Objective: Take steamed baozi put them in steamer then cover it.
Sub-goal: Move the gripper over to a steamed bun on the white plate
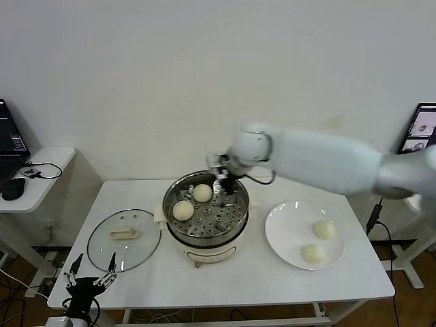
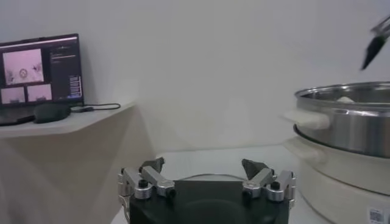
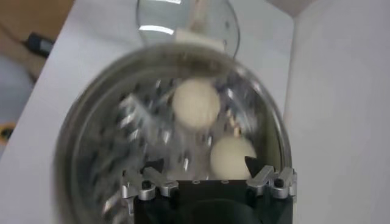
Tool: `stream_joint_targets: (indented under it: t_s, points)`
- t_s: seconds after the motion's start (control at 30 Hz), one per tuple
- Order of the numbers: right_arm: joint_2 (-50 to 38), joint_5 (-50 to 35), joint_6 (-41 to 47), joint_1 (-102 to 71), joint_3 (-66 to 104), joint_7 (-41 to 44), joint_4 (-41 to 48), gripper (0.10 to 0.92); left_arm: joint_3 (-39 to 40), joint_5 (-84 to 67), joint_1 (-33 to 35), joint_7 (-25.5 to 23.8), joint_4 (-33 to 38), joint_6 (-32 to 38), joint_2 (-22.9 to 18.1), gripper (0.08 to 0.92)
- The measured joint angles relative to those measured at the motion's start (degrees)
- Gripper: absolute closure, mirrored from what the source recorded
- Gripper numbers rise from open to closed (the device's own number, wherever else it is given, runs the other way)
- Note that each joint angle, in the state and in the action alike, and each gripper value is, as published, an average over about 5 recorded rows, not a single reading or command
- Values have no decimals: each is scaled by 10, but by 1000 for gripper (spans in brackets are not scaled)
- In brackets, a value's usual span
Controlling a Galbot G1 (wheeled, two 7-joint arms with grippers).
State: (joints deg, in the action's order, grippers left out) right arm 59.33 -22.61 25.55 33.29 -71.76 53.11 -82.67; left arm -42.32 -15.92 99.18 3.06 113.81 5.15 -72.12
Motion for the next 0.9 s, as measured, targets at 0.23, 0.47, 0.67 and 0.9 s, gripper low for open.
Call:
stream_joint_targets:
  t_s: [0.23, 0.47, 0.67, 0.9]
  points:
    - [-147, 62, -47, 6, -1, 52, -71, 202, 4, 4, 6, 0, 4, 0, 0, 177]
    - [-265, 140, -79, -44, 23, 70, -110, 203, 6, 8, 12, 0, 6, 1, -4, 177]
    - [-319, 202, -100, -143, 93, 75, -116, 203, 5, 12, 19, 0, 10, 1, -7, 177]
    - [-336, 255, -114, -249, 161, 78, -97, 202, 1, 13, 26, 0, 11, 1, -10, 177]
